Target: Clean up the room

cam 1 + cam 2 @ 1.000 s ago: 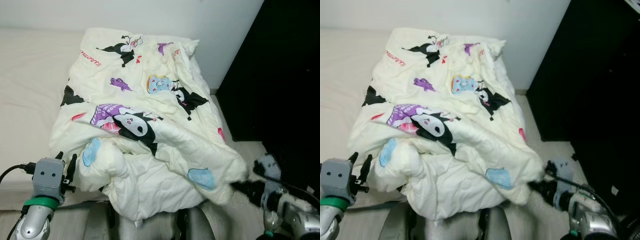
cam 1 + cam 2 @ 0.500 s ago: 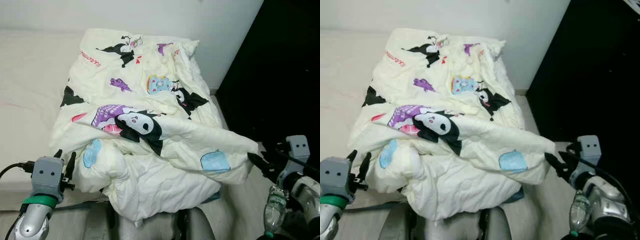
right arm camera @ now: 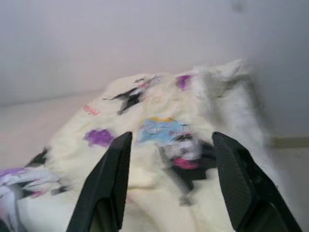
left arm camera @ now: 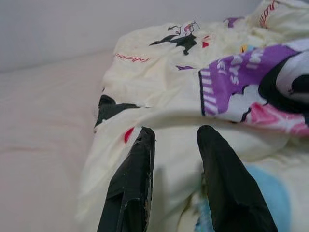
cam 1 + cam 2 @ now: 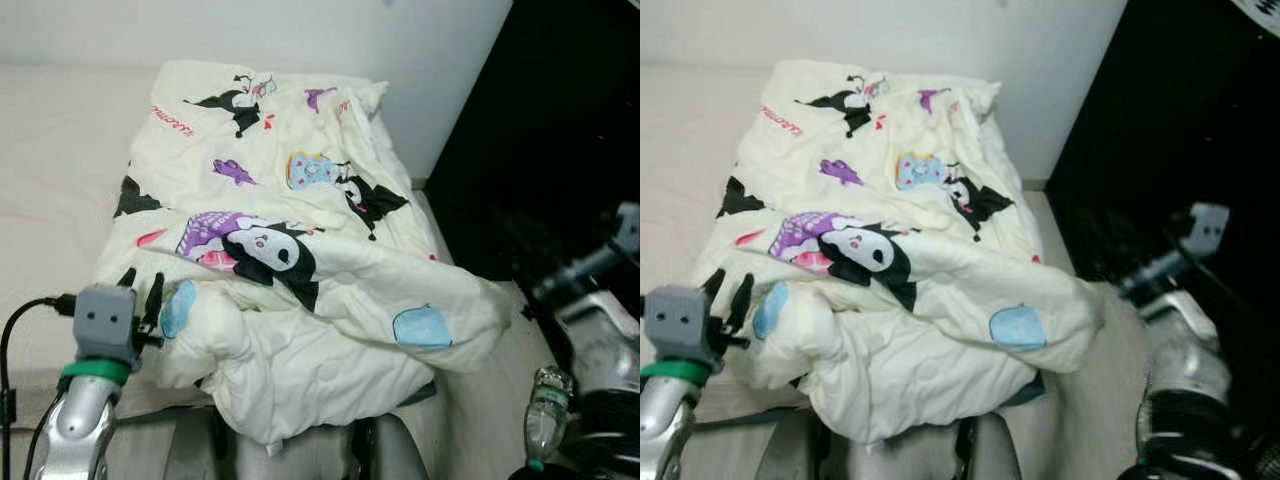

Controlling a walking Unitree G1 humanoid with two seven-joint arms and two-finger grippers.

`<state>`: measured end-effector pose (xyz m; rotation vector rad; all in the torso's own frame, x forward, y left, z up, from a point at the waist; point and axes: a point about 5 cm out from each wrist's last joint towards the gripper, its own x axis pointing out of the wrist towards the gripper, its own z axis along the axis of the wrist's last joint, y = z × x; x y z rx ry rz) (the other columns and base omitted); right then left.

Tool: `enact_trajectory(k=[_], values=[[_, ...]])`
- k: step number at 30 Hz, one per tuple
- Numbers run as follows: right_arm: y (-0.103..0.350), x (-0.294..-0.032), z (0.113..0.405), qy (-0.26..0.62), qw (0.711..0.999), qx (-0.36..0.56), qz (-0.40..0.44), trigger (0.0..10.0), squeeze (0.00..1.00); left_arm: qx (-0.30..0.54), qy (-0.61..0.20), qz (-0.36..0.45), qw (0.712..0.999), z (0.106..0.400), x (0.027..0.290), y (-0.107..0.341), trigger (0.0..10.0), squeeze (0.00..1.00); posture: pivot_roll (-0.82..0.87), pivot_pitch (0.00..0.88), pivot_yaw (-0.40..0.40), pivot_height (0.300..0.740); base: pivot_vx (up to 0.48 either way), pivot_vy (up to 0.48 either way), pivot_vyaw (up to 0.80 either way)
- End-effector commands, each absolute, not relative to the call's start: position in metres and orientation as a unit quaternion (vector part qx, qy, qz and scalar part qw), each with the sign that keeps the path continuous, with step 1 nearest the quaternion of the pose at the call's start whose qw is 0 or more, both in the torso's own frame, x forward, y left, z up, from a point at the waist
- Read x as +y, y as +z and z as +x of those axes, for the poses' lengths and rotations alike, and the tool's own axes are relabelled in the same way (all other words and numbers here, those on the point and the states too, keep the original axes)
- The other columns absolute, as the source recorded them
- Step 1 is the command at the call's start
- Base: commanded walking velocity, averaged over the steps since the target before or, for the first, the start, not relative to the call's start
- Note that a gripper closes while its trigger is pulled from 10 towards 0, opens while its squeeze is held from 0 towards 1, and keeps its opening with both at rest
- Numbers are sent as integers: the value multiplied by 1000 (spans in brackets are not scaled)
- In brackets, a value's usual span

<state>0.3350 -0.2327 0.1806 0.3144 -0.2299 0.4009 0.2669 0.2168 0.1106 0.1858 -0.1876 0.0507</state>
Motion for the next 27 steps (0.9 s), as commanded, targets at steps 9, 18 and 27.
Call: enact_trajectory(k=[9, 18, 27], values=[[105, -135, 323, 234, 971, -8, 46, 10000, 0, -87, -7, 103, 991, 282, 172, 112, 10000, 0, 48, 44, -61, 597, 0, 0, 0], [93, -118, 296, 355, 934, 16, -40, 10000, 0, -78, -38, 143, 986, 269, 183, 109, 10000, 0, 37, 53, -54, 597, 0, 0, 0], [79, -116, 288, 454, 871, 14, -186, 10000, 1000, -35, -113, 181, 976, 239, 223, 105, 10000, 0, 57, 70, -83, 597, 0, 0, 0]])
